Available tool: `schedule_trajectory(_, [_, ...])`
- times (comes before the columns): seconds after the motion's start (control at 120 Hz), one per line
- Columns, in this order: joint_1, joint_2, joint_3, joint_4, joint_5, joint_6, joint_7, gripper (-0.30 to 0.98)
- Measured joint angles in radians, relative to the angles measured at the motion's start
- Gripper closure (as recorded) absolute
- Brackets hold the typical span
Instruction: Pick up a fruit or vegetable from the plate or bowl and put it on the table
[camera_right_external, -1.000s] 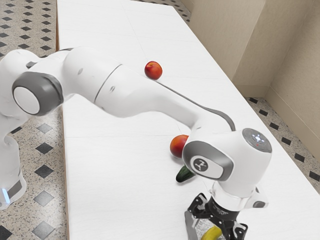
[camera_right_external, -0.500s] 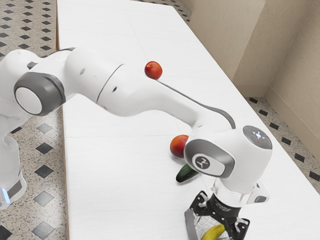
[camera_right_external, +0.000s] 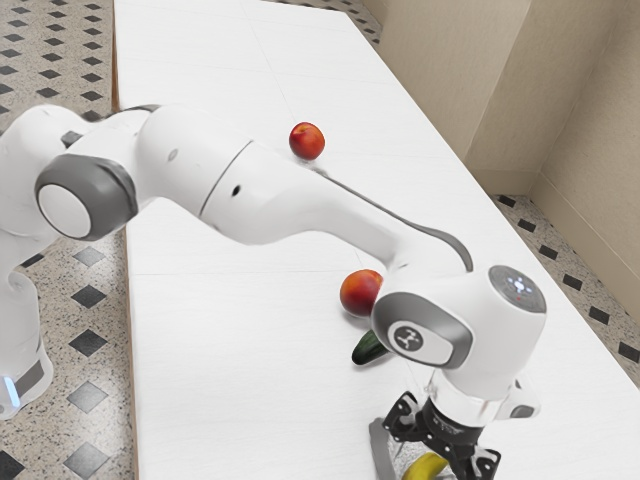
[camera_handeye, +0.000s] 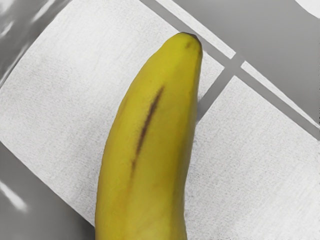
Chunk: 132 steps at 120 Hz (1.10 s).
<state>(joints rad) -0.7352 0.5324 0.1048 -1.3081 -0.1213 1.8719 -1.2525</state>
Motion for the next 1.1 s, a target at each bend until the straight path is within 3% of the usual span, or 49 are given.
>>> schedule_trajectory(0.65, [0.011,0.031,-0.01,0.006,-0.003,0.009,0.029,0.0])
schedule_trajectory(1.017, [0.01,0.031,-0.01,-0.006,-0.012,0.011,0.036,0.24])
schedule_trajectory(1.1, [0.01,0.031,-0.01,-0.011,-0.017,0.011,0.036,0.35])
